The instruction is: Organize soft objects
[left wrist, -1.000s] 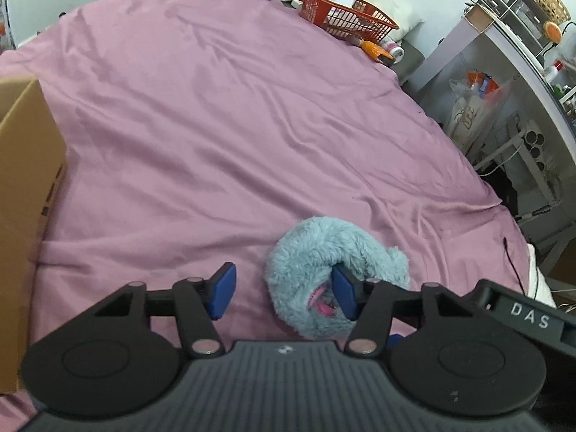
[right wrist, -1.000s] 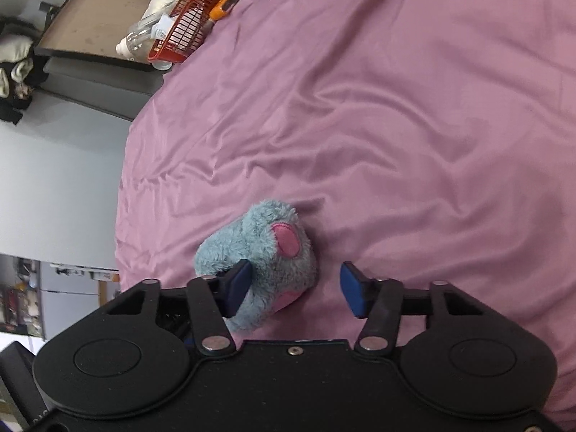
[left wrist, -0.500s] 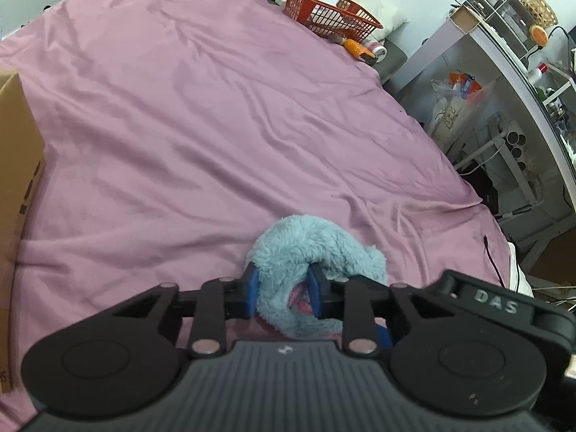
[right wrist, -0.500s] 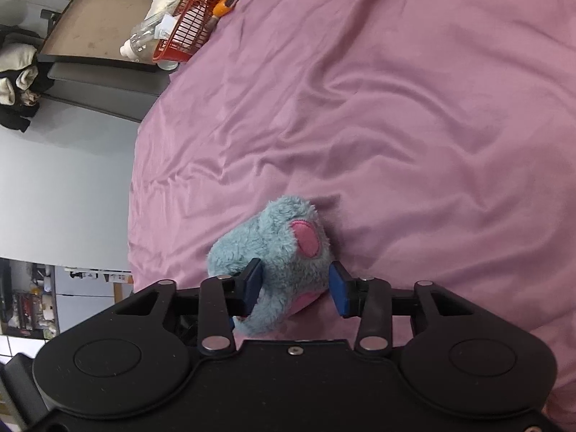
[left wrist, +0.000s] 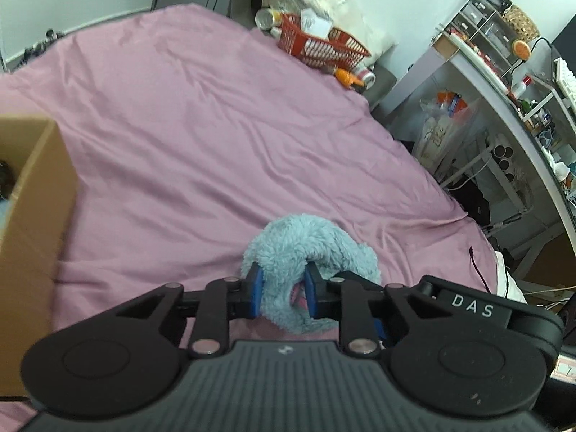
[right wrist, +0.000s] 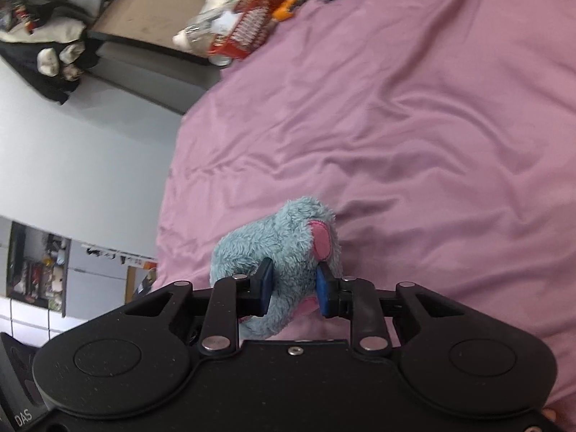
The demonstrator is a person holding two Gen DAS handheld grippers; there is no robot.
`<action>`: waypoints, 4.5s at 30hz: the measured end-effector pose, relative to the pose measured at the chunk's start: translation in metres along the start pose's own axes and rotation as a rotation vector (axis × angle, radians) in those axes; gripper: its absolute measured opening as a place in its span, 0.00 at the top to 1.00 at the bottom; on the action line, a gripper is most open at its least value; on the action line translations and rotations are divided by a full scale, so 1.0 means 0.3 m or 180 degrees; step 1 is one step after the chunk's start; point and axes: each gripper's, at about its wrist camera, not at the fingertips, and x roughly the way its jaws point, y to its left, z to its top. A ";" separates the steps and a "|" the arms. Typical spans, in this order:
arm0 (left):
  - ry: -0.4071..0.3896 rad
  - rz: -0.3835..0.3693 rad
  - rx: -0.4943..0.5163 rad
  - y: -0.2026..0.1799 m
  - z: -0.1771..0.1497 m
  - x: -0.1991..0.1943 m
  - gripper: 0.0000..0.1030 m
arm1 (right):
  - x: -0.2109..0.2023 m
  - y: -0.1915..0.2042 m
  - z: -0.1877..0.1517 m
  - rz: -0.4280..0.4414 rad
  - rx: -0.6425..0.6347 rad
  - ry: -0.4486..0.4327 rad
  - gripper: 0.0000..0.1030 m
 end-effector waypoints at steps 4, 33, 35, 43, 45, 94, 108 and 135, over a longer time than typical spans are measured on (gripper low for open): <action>-0.0100 0.0032 0.0014 0.020 0.021 -0.073 0.78 | -0.015 0.068 -0.031 0.0129 -0.0181 -0.0038 0.76; -0.0518 0.0158 -0.0316 0.393 0.079 -0.471 0.78 | 0.039 0.494 -0.340 0.0617 -0.1196 -0.0208 0.77; -0.0532 0.0143 -0.0342 0.413 0.083 -0.483 0.78 | 0.044 0.511 -0.354 0.0637 -0.1242 -0.0223 0.77; -0.0591 0.0049 -0.0451 0.498 0.094 -0.512 0.78 | 0.075 0.553 -0.388 0.0733 -0.1373 -0.0297 0.77; -0.0595 0.0021 -0.0484 0.520 0.096 -0.510 0.78 | 0.092 0.558 -0.394 0.0740 -0.1391 -0.0291 0.77; -0.0286 0.0050 -0.0529 0.709 0.133 -0.504 0.22 | 0.014 0.650 -0.474 0.0081 -0.1559 -0.0639 0.49; -0.0549 0.0227 0.0004 0.518 -0.027 -0.776 0.10 | -0.328 0.614 -0.521 -0.0072 -0.1535 -0.0966 0.31; -0.0852 0.0487 0.0261 0.316 -0.261 -1.073 0.00 | -0.744 0.549 -0.650 -0.0336 -0.1580 -0.1162 0.00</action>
